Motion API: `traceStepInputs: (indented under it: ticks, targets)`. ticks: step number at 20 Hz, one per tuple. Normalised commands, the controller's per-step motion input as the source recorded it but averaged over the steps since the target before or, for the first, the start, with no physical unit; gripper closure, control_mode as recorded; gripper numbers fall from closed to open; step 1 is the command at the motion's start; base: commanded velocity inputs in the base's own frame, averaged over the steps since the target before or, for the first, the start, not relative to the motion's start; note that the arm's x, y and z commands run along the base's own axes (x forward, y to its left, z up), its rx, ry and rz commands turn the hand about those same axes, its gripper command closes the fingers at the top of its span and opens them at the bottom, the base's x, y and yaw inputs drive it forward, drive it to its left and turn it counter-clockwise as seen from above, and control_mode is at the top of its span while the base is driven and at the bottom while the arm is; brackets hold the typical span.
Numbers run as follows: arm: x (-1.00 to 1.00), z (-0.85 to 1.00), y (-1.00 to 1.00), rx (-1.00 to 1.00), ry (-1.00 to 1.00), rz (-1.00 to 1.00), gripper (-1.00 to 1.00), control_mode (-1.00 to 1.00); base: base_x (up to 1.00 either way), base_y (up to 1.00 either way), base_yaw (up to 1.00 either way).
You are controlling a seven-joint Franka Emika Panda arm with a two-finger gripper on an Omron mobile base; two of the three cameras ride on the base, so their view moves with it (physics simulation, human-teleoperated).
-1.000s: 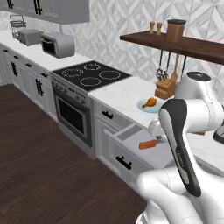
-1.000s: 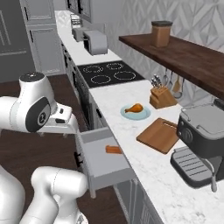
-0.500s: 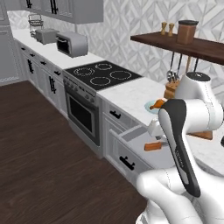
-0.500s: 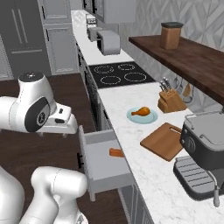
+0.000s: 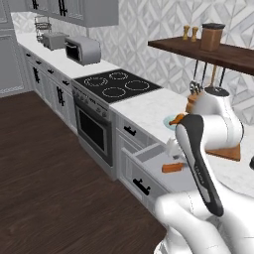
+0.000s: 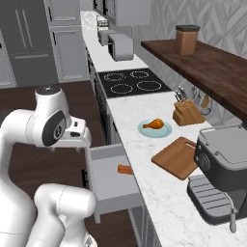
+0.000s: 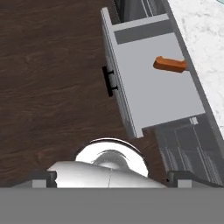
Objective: Pick up the knife from the drawer and place it on the cutting board. Then place the meat from the plate to the cutting board.
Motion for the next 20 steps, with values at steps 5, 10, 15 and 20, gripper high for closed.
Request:
traceStepInputs:
  ticks: [5,10,15,20]
  targets:
    - [0.73,-0.66,0.0,0.0,0.0,0.03,-1.0,-1.0,0.0,0.0,0.0]
    - [0.46,-0.56,0.0,0.0,0.0,0.0,-1.0,-1.0,0.0,0.0,0.0]
    - [0.36,-0.58,0.04,0.0,-0.01,0.0,-1.0,-1.0,0.0,0.0,0.0]
    - [0.39,-0.51,0.03,0.0,-0.09,0.0,-1.0,-1.0,0.0,0.0,0.0]
